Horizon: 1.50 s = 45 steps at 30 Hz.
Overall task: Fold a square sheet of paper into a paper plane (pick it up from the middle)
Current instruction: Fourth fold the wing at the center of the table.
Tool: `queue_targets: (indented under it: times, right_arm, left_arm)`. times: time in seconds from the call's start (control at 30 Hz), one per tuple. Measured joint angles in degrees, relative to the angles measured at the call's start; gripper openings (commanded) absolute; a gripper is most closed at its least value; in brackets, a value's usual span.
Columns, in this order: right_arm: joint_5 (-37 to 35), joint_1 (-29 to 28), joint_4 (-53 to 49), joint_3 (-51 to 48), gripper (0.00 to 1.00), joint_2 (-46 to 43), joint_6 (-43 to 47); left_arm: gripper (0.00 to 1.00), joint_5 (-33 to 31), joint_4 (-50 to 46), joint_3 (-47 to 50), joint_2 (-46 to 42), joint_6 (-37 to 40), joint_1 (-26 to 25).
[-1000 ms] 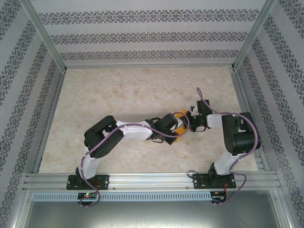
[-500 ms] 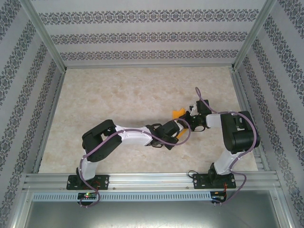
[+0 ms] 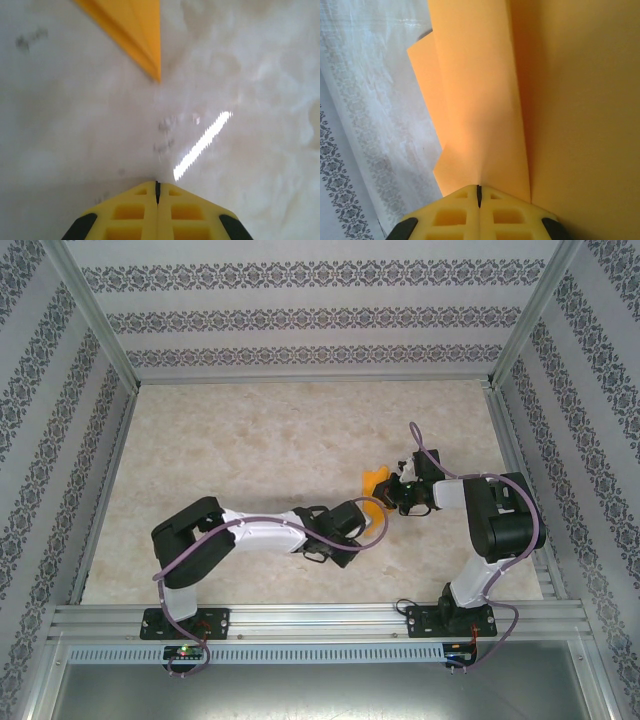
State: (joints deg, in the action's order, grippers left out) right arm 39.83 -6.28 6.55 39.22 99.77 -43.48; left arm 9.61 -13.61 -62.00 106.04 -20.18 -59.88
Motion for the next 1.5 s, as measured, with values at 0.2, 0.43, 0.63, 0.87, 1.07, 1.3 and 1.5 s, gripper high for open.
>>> queue_targets:
  times: [0.2, 0.43, 0.63, 0.87, 1.07, 1.3, 1.5]
  right_arm:
    - [0.13, 0.02, 0.09, 0.0, 0.03, 0.04, 0.22]
    - [0.37, 0.02, 0.22, 0.0, 0.03, 0.15, 0.28]
    - [0.44, 0.02, 0.22, 0.0, 0.02, 0.15, 0.39]
    - [1.05, 0.02, 0.72, 0.04, 0.02, 0.57, 0.39]
    - [1.25, 0.02, 0.46, 0.42, 0.02, 0.81, 0.63]
    - [1.25, 0.02, -0.35, 1.22, 0.02, 1.29, 1.55]
    - [1.44, 0.17, -0.81, 1.53, 0.02, 1.53, 1.92]
  left_arm:
    - [0.04, 8.15, -0.17, -1.22, -0.81, -1.68, 2.6]
    - [0.03, 13.73, 7.48, -2.95, 0.74, -3.8, 4.92]
    - [0.03, 16.22, 11.54, -6.58, 5.31, -5.11, 7.15]
    - [0.02, 17.42, 12.44, -9.22, 10.1, -5.35, 8.63]
    - [0.02, 17.33, 11.87, -10.99, 11.8, -4.31, 8.96]
    - [0.02, 16.5, 11.58, -9.73, 12.04, -2.95, 9.01]
    - [0.02, 16.98, 13.55, -8.46, 11.87, -2.49, 9.01]
